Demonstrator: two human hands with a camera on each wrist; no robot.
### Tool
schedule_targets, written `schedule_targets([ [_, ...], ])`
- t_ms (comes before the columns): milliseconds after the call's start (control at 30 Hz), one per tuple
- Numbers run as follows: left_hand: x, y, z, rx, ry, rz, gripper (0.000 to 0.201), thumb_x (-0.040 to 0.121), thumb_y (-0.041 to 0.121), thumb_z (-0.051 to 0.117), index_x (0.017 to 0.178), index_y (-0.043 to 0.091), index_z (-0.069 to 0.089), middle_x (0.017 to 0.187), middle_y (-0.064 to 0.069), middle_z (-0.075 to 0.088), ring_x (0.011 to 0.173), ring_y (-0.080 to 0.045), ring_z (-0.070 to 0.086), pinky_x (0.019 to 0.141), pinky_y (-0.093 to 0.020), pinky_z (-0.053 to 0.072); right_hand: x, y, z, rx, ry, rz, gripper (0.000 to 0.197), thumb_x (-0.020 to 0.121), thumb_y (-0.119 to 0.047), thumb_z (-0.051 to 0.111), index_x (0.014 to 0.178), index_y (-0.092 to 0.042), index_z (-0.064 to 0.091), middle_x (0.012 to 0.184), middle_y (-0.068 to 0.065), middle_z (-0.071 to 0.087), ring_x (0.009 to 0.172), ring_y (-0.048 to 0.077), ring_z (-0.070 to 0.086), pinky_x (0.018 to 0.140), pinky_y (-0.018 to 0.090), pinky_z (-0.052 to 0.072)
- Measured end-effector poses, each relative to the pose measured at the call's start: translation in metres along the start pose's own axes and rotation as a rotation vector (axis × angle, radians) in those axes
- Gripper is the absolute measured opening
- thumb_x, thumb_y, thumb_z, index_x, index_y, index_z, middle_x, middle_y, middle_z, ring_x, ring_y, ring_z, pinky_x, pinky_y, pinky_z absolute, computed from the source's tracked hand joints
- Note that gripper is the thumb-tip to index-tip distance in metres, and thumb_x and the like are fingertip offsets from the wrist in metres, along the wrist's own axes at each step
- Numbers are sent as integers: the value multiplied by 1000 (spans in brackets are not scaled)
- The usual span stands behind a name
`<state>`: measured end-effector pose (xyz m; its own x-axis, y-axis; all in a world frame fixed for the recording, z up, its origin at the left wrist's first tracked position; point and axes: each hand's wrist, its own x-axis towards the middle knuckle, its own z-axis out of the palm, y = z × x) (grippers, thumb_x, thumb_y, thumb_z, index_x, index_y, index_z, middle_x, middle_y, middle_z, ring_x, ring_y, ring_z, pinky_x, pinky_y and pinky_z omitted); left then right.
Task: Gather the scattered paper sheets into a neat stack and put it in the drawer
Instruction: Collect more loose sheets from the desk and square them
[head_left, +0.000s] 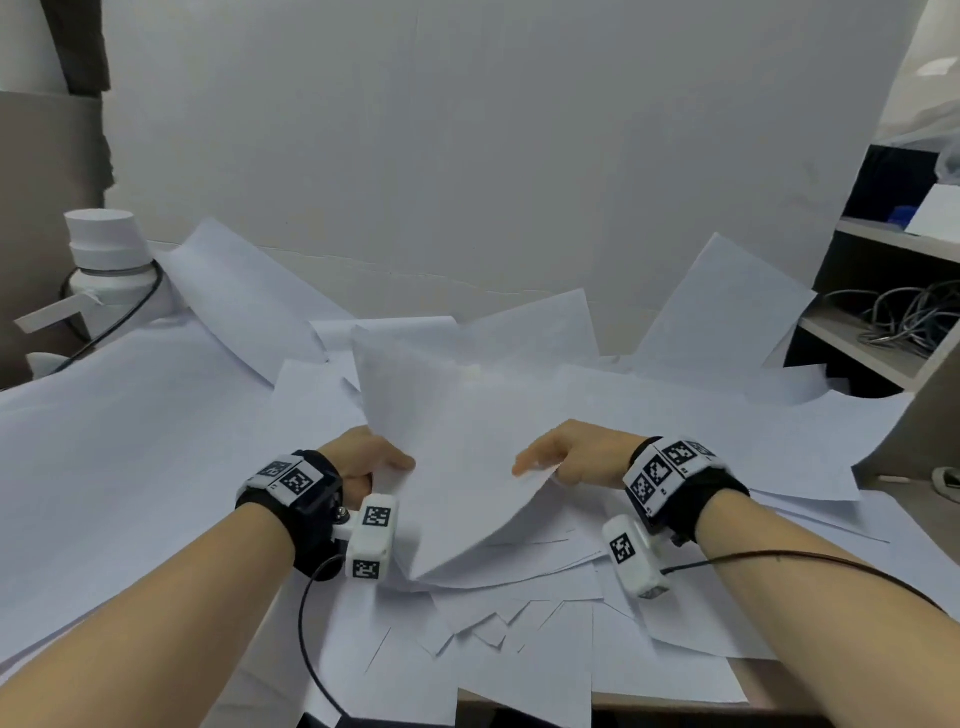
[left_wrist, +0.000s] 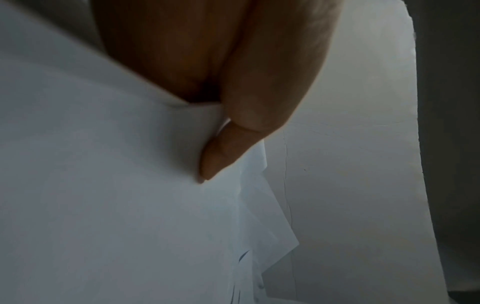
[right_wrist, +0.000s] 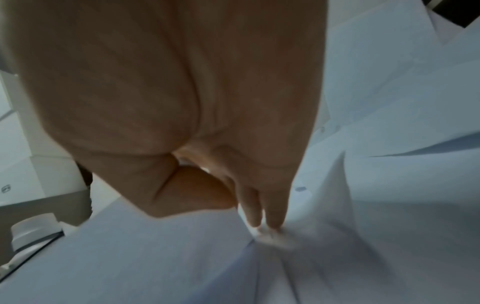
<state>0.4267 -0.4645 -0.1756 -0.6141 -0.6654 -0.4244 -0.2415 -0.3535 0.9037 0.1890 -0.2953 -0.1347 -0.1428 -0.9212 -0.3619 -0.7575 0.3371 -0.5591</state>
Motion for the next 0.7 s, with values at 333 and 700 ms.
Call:
schedule_targets([
  [333,-14,11,-28,-46,3,264,29,91,-13,59,111,7,67,105,-17,76,78,-25,75,68,-36,60,6,33,-22,586,435,376,21,77,-17,72,87,-6,57,81,14,56,67,24,47,58,33,38],
  [700,-15,18,-33,-102,-31,349,43,79,-1,75,121,7,66,114,-18,73,92,-31,73,83,-42,57,3,-14,-19,1118,313,-82,27,88,-18,40,96,-2,59,75,7,64,65,22,56,68,33,47],
])
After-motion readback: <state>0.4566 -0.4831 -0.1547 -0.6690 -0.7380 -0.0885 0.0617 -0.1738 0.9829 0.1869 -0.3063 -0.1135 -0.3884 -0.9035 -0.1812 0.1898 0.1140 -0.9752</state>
